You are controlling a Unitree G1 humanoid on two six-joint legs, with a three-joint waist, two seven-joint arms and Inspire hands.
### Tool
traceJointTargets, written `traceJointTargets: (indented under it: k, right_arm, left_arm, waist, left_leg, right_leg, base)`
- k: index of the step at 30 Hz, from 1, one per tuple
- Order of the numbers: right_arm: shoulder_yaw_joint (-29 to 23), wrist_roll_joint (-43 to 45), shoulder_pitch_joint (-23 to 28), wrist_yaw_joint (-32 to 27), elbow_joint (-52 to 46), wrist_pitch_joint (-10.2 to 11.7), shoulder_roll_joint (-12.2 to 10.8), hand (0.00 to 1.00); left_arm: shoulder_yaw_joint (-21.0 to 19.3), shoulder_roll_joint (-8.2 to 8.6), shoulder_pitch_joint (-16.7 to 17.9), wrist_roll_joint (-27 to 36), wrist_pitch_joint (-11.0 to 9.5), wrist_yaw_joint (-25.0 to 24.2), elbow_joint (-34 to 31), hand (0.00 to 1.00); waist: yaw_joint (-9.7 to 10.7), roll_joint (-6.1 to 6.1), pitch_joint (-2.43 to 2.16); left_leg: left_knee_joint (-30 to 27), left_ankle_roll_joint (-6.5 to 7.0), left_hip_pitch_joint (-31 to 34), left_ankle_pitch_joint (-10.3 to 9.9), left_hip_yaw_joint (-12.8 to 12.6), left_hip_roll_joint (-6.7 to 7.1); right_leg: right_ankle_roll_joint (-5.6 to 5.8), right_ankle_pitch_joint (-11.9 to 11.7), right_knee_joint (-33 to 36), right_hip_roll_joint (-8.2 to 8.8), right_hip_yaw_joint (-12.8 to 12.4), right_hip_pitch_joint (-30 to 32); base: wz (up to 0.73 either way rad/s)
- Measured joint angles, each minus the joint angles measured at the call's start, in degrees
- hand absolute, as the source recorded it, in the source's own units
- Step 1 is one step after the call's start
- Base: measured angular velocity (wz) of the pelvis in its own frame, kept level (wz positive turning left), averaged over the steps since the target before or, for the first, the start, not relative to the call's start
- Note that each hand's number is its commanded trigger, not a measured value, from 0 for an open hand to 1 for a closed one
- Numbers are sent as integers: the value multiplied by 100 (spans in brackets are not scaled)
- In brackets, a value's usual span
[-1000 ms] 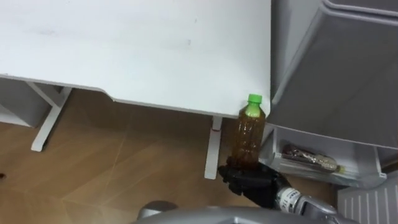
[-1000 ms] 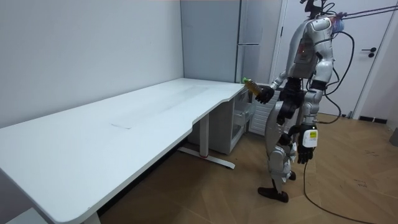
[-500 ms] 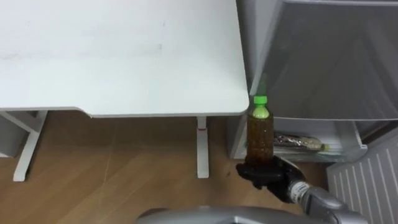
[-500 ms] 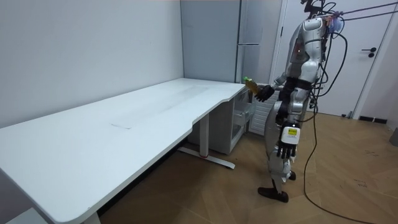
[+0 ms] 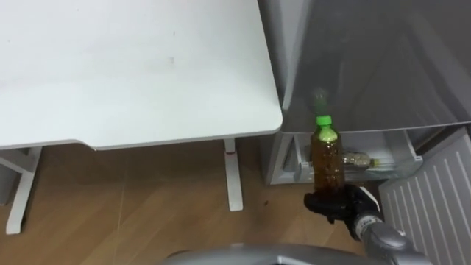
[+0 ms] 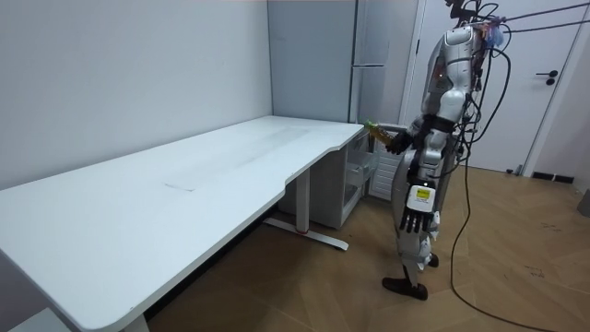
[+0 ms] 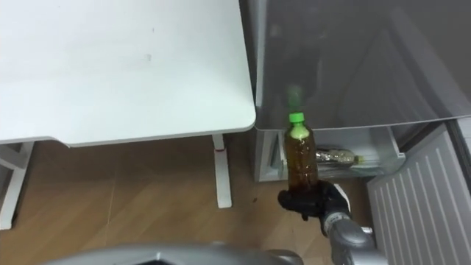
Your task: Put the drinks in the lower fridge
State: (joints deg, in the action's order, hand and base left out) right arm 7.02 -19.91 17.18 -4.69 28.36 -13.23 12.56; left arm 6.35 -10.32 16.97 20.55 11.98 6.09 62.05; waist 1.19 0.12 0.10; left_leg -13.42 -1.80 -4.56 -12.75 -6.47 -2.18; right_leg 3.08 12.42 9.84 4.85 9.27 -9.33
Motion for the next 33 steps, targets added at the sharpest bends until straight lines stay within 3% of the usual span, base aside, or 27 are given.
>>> traceJointTargets:
  k: [8, 15, 24, 30, 33]
  right_arm:
    - [-238, -1356, -23, -782, 644, 83, -113, 100]
    - [-406, -2936, -202, -933, 1072, 173, -141, 100]
    - [-515, -5522, -641, -945, 1426, 203, -118, 100]
    - [-903, -6011, -1585, -894, 1995, 224, 49, 100]
    - [-1037, -6328, -2271, -884, 2514, 272, 217, 100]
  left_arm:
    - [-135, 62, -15, -15, -109, 114, -6, 0]
    - [-180, 66, 112, -284, -154, 56, 31, 0]
    - [-227, 75, 285, -449, -28, -381, -25, 0]
    - [-511, 32, 224, -443, 25, -578, -177, 0]
    - [-501, -27, -101, -437, 20, -581, -12, 0]
  waist:
    - [4, 14, 9]
    - [-5, -43, 46]
    - [-30, -76, 39]
    - [-64, -20, 41]
    - [-206, -9, 58]
  left_leg:
    - [24, -1, -45, 0, -24, 0]
    - [31, 2, -108, -7, -42, -1]
    - [-43, 9, -52, -11, -7, 6]
    - [-417, 15, 524, -22, 251, 12]
    - [-737, 17, 1067, -22, 346, -14]
  right_leg:
    - [0, 0, 14, -1, -44, 15]
    - [15, 23, -19, 2, -64, -62]
    - [11, 19, 0, 8, -14, -64]
    - [-10, 32, 202, 11, 186, 344]
    - [-49, 118, 628, 34, 245, 883]
  base:
    - [-1]
    - [-2]
    - [3]
    - [19]
    - [11]
